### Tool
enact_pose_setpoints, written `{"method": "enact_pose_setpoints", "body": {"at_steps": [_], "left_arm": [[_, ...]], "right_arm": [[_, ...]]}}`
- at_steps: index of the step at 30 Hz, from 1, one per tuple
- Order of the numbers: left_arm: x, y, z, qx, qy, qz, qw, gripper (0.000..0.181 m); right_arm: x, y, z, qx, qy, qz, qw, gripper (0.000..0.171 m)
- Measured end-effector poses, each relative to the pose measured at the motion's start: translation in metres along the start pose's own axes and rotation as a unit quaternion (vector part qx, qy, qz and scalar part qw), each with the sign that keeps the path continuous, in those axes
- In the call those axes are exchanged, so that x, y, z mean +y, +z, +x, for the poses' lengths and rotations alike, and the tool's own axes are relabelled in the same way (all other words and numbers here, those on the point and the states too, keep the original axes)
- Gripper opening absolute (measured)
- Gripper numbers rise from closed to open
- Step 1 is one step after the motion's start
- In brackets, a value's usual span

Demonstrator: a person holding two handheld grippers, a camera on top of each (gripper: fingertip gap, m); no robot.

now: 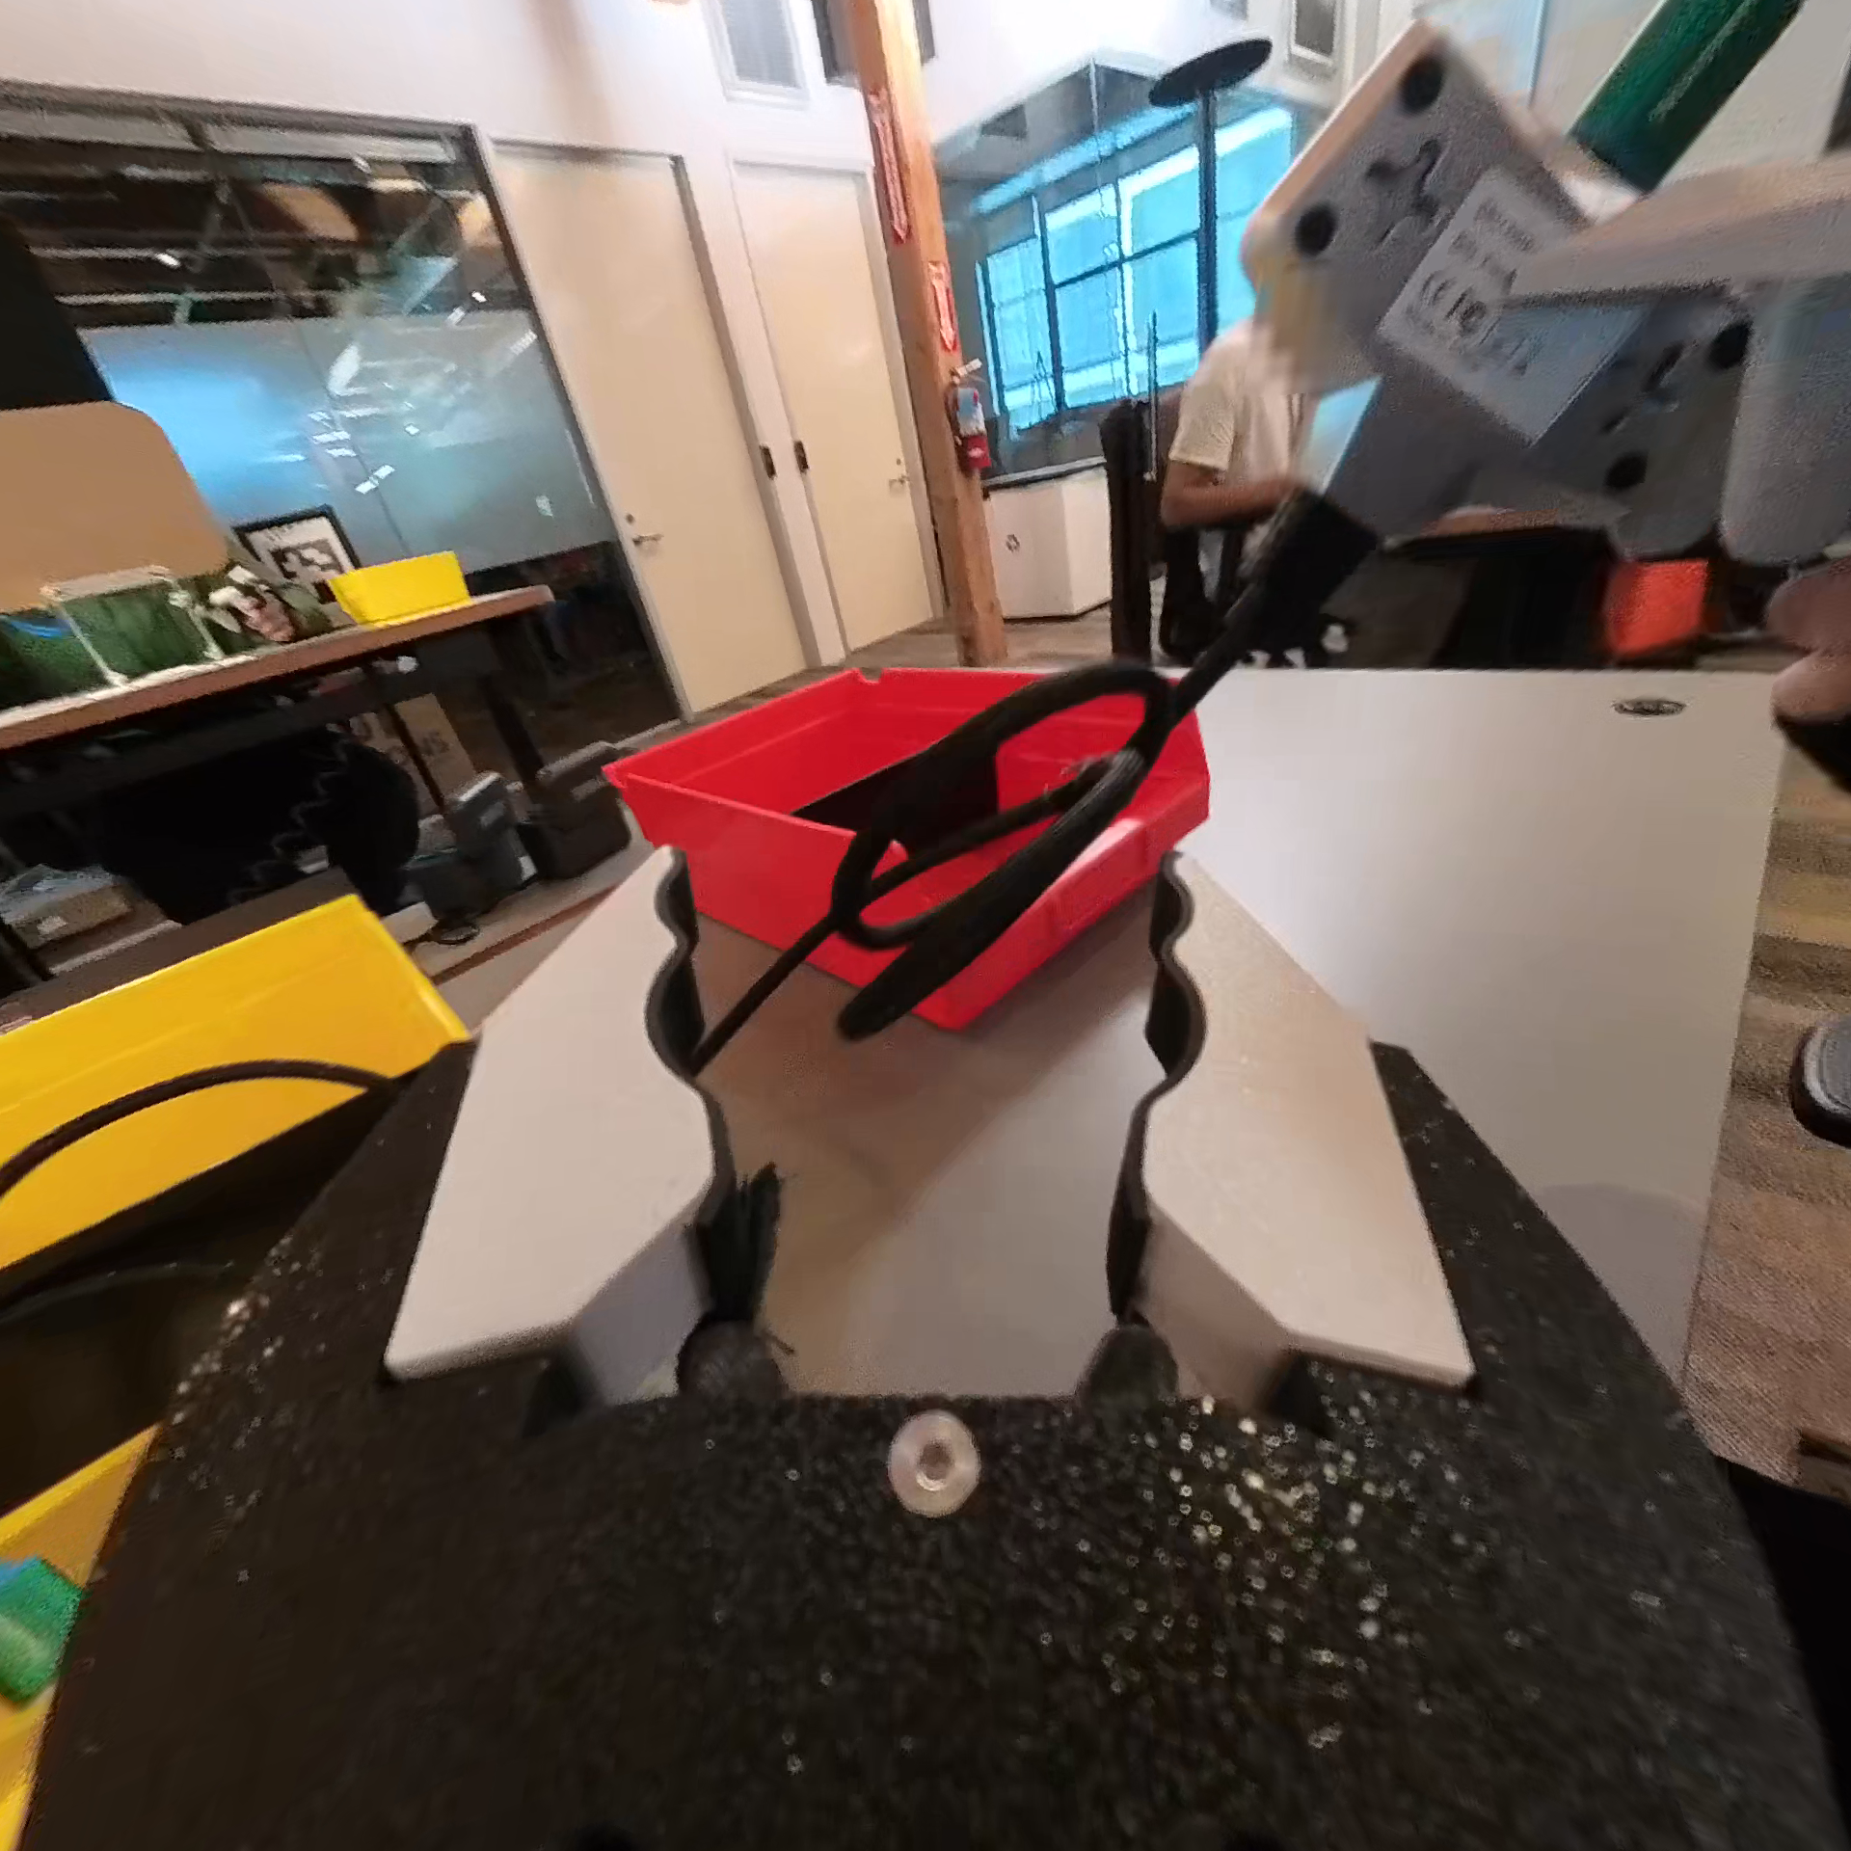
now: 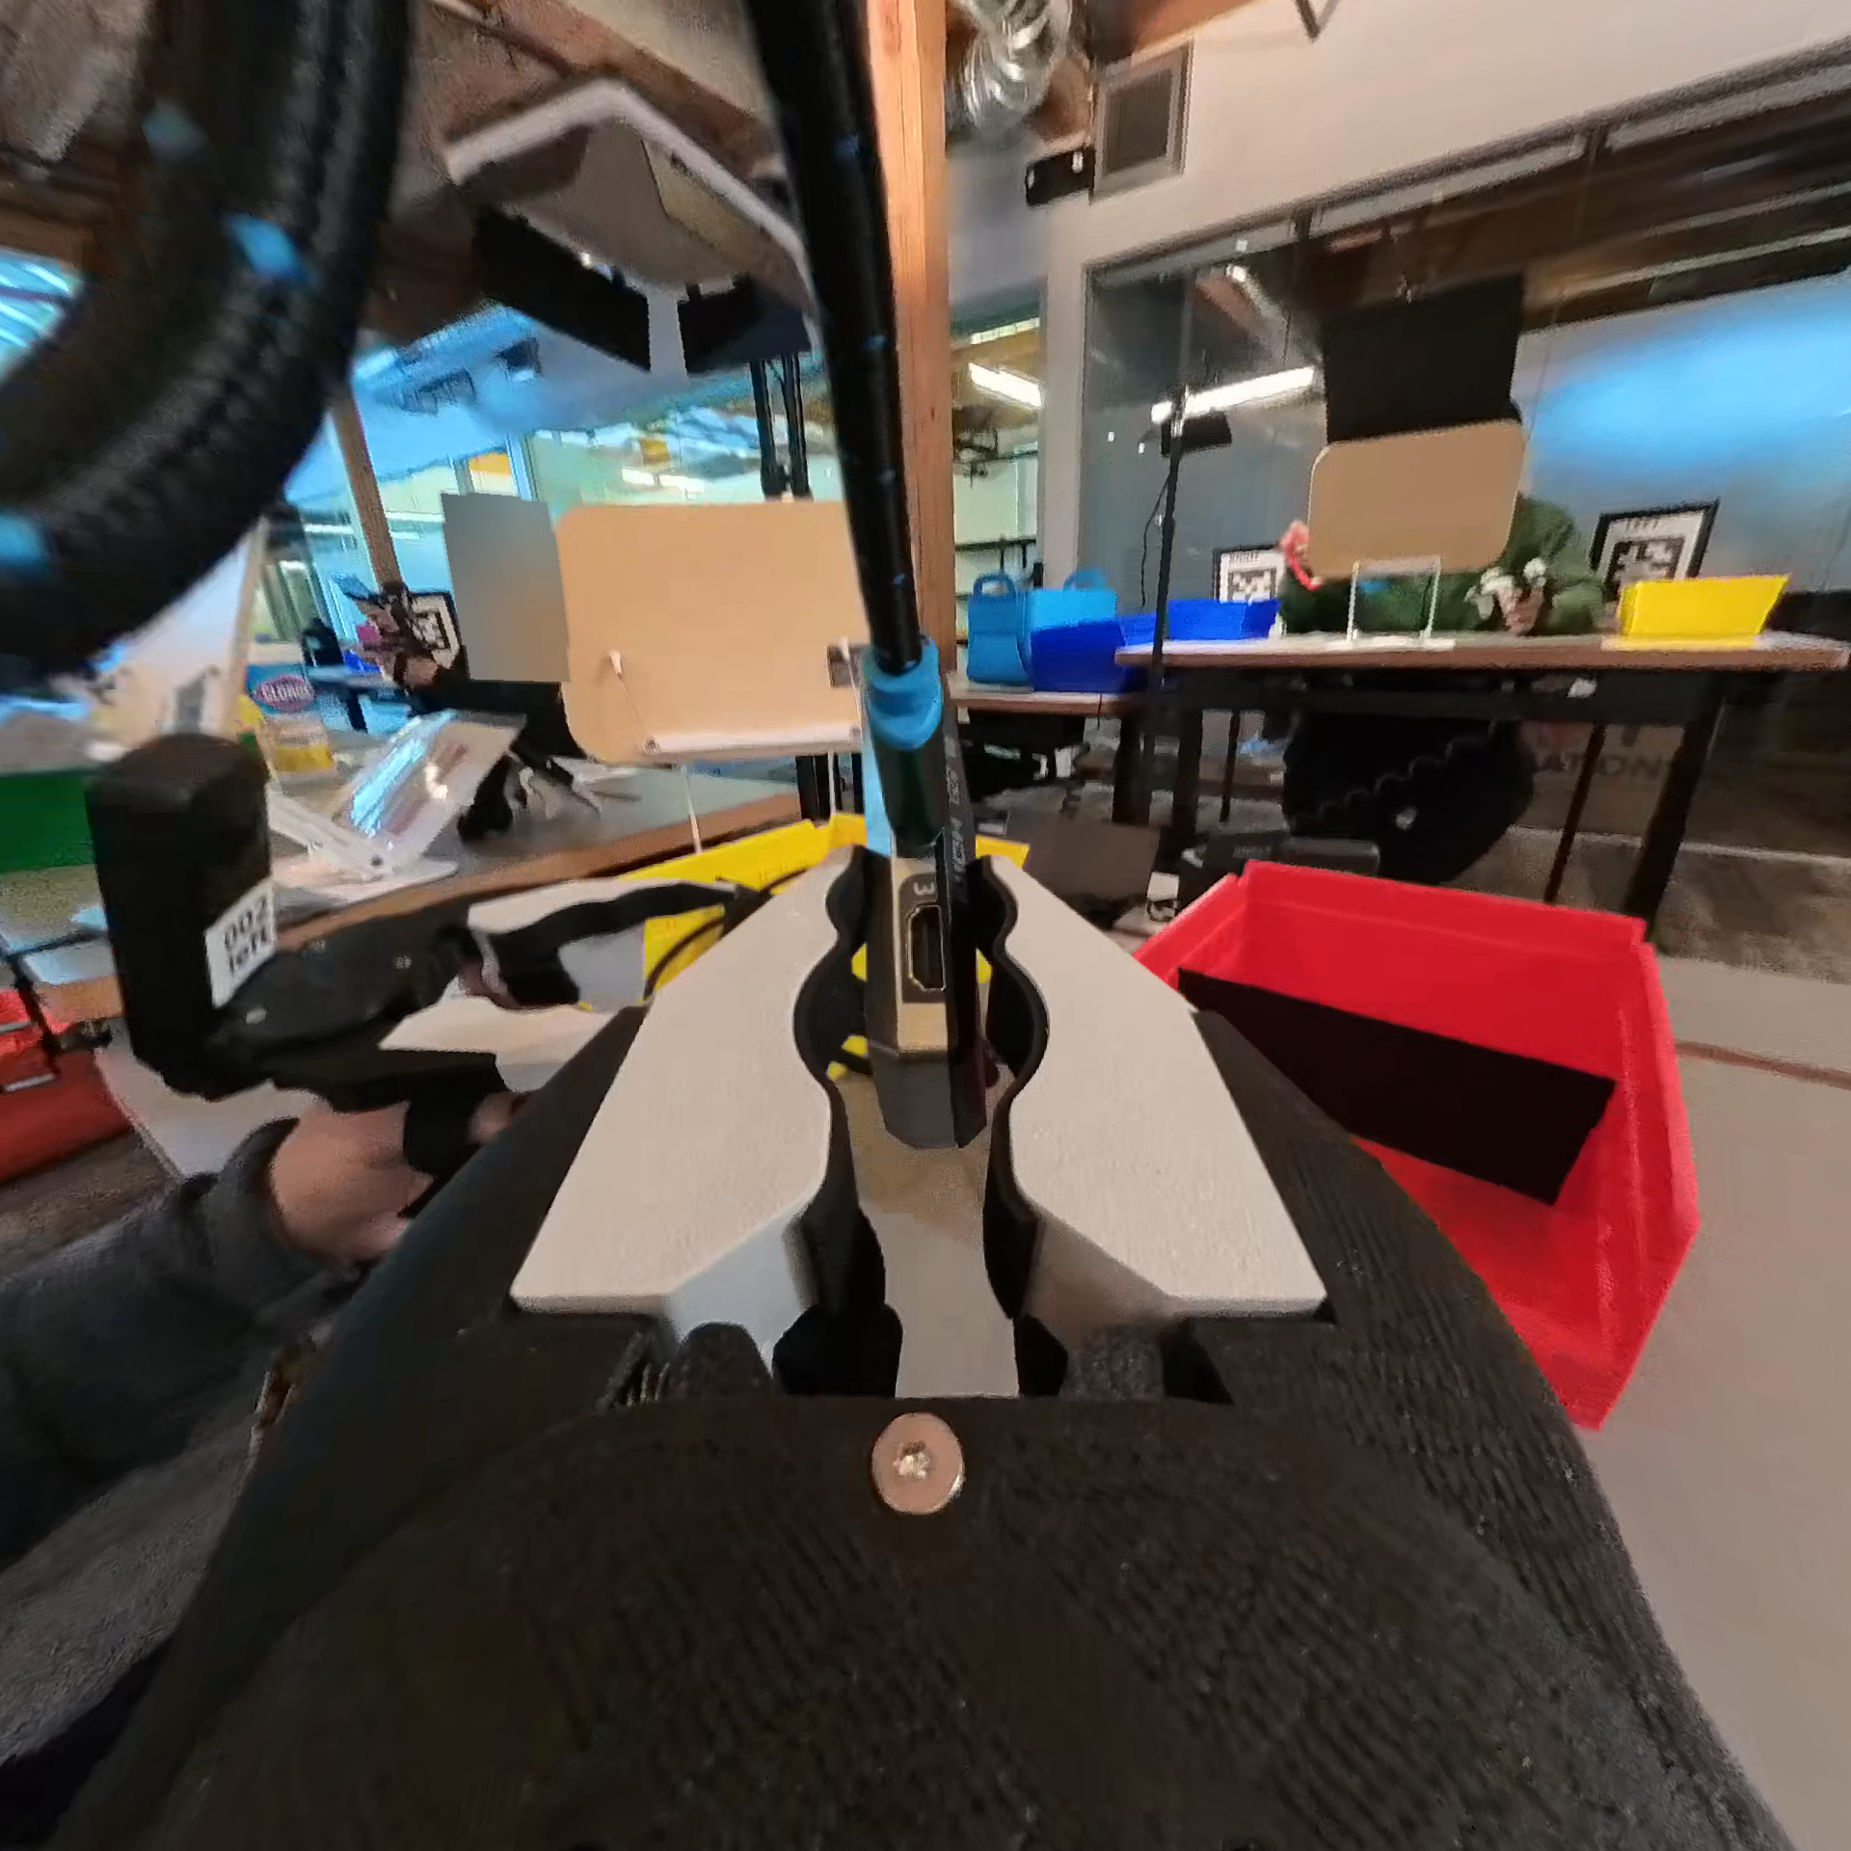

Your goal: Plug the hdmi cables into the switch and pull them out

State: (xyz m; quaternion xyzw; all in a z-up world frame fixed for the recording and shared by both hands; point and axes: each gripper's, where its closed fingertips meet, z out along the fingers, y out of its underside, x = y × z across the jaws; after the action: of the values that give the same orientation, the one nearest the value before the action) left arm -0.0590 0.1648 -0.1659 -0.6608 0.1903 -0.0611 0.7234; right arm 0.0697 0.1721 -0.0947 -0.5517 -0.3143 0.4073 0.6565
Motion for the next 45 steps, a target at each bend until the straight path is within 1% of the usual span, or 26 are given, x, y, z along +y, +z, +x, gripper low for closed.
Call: {"method": "enact_pose_setpoints", "body": {"at_steps": [3, 7, 10, 14, 17, 19, 21, 23, 26, 29, 33, 36, 40, 45], "left_arm": [[-0.003, -0.006, -0.006, -0.030, 0.017, 0.023, 0.999, 0.089], [-0.002, -0.006, -0.007, -0.061, 0.064, 0.035, 0.995, 0.087], [0.006, -0.003, -0.009, -0.083, 0.088, 0.033, 0.992, 0.089], [0.020, 0.001, -0.003, -0.082, 0.097, 0.031, 0.991, 0.089], [0.031, 0.004, 0.000, -0.080, 0.103, 0.022, 0.991, 0.090], [0.032, 0.004, 0.001, -0.077, 0.102, 0.022, 0.992, 0.089], [0.035, 0.005, 0.000, -0.075, 0.095, 0.021, 0.992, 0.089], [0.039, 0.007, -0.002, -0.072, 0.079, 0.012, 0.994, 0.091], [0.046, 0.009, -0.005, -0.070, 0.061, -0.002, 0.996, 0.092], [0.050, 0.011, -0.006, -0.067, 0.046, -0.013, 0.997, 0.093], [0.051, 0.012, -0.004, -0.064, 0.050, -0.015, 0.997, 0.092], [0.052, 0.012, -0.003, -0.064, 0.054, -0.019, 0.996, 0.092], [0.053, 0.012, -0.004, -0.063, 0.048, -0.021, 0.997, 0.091], [0.054, 0.012, -0.004, -0.062, 0.042, -0.023, 0.997, 0.091]], "right_arm": [[-0.031, 0.000, 0.004, -0.009, -0.015, 0.032, 0.999, 0.019], [-0.079, 0.010, 0.001, -0.045, -0.039, 0.068, 0.996, 0.019], [-0.111, 0.023, 0.003, -0.062, -0.067, 0.083, 0.992, 0.019], [-0.154, 0.039, 0.012, -0.058, -0.119, 0.102, 0.986, 0.018], [-0.185, 0.050, 0.029, -0.039, -0.155, 0.114, 0.981, 0.018], [-0.201, 0.059, 0.046, -0.020, -0.173, 0.114, 0.978, 0.019], [-0.211, 0.071, 0.068, 0.001, -0.183, 0.108, 0.977, 0.019], [-0.214, 0.087, 0.096, 0.029, -0.190, 0.092, 0.977, 0.019], [-0.204, 0.115, 0.141, 0.063, -0.177, 0.061, 0.980, 0.019], [-0.183, 0.142, 0.181, 0.087, -0.147, 0.027, 0.985, 0.019], [-0.139, 0.176, 0.220, 0.108, -0.128, -0.044, 0.985, 0.019], [-0.099, 0.200, 0.237, 0.100, -0.132, -0.114, 0.979, 0.019], [-0.048, 0.224, 0.244, 0.067, -0.160, -0.208, 0.963, 0.019], [0.021, 0.235, 0.253, 0.015, -0.194, -0.354, 0.915, 0.019]]}}
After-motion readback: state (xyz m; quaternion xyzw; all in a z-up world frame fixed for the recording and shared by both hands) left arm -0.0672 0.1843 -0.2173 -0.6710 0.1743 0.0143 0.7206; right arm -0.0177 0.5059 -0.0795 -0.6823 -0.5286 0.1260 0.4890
